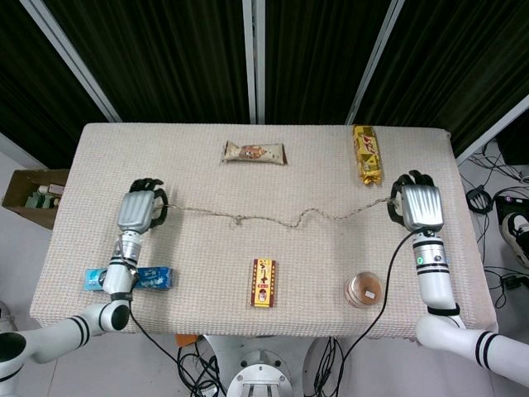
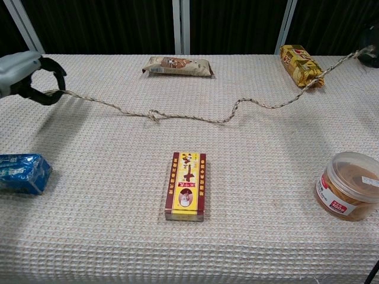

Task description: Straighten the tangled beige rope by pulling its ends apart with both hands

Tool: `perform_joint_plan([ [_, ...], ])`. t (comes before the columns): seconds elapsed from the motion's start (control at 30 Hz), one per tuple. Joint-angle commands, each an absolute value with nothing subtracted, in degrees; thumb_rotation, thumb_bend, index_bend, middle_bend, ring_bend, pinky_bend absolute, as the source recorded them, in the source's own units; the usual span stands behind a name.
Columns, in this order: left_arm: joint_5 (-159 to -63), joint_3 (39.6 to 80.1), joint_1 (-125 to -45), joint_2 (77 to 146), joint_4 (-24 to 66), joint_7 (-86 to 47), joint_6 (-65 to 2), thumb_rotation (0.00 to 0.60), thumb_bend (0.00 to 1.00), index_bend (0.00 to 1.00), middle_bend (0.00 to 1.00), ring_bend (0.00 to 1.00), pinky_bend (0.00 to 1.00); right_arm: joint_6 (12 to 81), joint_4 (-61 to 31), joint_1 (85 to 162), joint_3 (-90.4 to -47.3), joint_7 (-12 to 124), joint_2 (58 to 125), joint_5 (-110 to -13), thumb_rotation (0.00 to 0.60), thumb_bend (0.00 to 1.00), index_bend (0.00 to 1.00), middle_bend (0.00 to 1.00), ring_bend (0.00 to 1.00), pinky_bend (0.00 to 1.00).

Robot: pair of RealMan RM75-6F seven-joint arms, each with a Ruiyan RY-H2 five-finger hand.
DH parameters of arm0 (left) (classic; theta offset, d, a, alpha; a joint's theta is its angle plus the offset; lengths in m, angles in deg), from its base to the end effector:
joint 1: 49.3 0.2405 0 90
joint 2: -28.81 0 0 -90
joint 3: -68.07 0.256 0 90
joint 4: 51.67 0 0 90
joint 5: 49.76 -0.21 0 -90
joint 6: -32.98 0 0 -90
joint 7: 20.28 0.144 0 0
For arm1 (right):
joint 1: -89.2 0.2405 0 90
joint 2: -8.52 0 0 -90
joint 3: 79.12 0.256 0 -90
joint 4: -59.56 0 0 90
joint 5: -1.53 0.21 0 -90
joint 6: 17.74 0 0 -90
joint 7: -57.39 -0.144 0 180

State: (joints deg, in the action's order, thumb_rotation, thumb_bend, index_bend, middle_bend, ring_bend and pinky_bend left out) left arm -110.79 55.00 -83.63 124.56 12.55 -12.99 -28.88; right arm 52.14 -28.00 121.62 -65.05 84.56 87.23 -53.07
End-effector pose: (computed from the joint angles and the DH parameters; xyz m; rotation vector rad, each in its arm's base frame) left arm -0.2497 0.3628 0.0056 -1.4207 -1.0644 -0.9137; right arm -0.2318 -0.3476 0.0909 1.4035 -0.8461 0.7750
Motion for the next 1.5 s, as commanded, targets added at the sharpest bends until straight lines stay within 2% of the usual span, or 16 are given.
perform_joint_plan([
  [0.03,-111.3,56.2,-81.3,122.6,13.5,-13.9,-30.1,0.600,0.48,0.60,0.21,0.12,0.12,51.9,-27.5,120.5,-65.7,83.8,86.4,-52.8,0.600,0.61,0.69,0.37,0.17,0.25],
  [0.33,-111.3,57.5,-78.2,122.2,10.6,-16.2,-29.2,0.600,0.48,0.60,0.21,0.12,0.12,50.1,-21.6,118.9,-67.1,81.5,87.3,-52.3,0.600,0.61,0.70,0.37,0.17,0.25],
  [1.03,-111.9,56.8,-77.3,125.2,3.6,-18.2,-25.6,0.600,0.47,0.60,0.21,0.12,0.12,47.1,-8.9,118.1,-67.7,78.7,94.6,-53.6,0.600,0.60,0.69,0.37,0.17,0.21],
  [1.2,-112.2,56.7,-77.1,126.3,2.3,-18.3,-25.5,0.600,0.45,0.58,0.21,0.12,0.12,46.9,-4.0,118.2,-68.4,77.7,98.1,-55.6,0.600,0.53,0.66,0.36,0.16,0.19],
  [1.3,-112.4,56.7,-77.0,126.6,2.2,-18.0,-25.5,0.600,0.41,0.54,0.21,0.12,0.12,46.4,-1.7,118.3,-68.5,76.9,99.9,-56.3,0.600,0.48,0.62,0.34,0.15,0.18],
  [1.43,-112.8,56.7,-76.7,126.8,2.3,-17.5,-26.1,0.600,0.33,0.45,0.20,0.12,0.12,46.1,0.3,118.1,-68.6,76.5,101.3,-57.3,0.600,0.37,0.49,0.31,0.12,0.16],
  [1.5,-113.0,56.5,-76.4,126.7,2.6,-17.4,-26.8,0.600,0.29,0.41,0.20,0.12,0.12,46.5,0.5,117.8,-68.7,76.5,101.5,-57.7,0.600,0.28,0.40,0.28,0.09,0.15],
])
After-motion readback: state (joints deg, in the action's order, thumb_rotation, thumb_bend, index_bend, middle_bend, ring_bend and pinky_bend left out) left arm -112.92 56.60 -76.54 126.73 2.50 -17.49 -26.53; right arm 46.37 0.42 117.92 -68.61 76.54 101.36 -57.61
